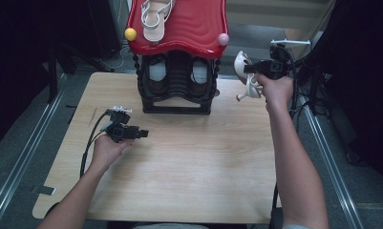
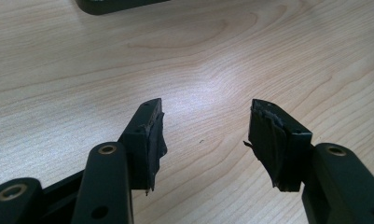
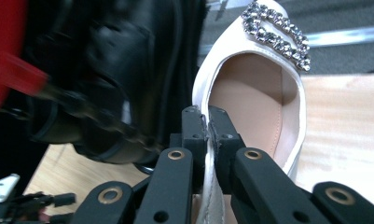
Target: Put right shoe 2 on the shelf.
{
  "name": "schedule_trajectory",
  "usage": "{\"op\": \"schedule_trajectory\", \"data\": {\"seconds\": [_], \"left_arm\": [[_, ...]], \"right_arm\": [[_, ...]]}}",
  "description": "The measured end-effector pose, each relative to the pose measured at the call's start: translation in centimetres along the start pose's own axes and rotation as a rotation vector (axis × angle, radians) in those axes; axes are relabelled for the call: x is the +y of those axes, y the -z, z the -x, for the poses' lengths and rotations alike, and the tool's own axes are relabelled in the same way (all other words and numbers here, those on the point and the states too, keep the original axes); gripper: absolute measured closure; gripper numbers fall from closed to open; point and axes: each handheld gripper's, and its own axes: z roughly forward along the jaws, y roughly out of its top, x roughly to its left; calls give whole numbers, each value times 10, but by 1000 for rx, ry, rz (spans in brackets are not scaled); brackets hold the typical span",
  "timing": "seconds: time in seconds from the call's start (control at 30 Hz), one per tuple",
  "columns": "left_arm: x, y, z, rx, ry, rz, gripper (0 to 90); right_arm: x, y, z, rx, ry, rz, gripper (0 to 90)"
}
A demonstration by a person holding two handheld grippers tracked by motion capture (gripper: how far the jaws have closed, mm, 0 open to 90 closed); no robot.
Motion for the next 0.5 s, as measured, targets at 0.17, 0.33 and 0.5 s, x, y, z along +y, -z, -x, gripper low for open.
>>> {"op": "schedule_trajectory", "data": {"seconds": [0.17, 0.33, 0.5], "left_arm": [[0, -1, 2, -1, -2, -4, 456], [0, -1, 2, -1, -2, -4, 456], [0, -1, 2, -5, -8, -11, 456]], "right_arm": [[19, 14, -18, 6, 30, 20, 887], [36, 27, -33, 14, 60, 52, 887], [52, 37, -45, 24, 60, 74, 887]]}}
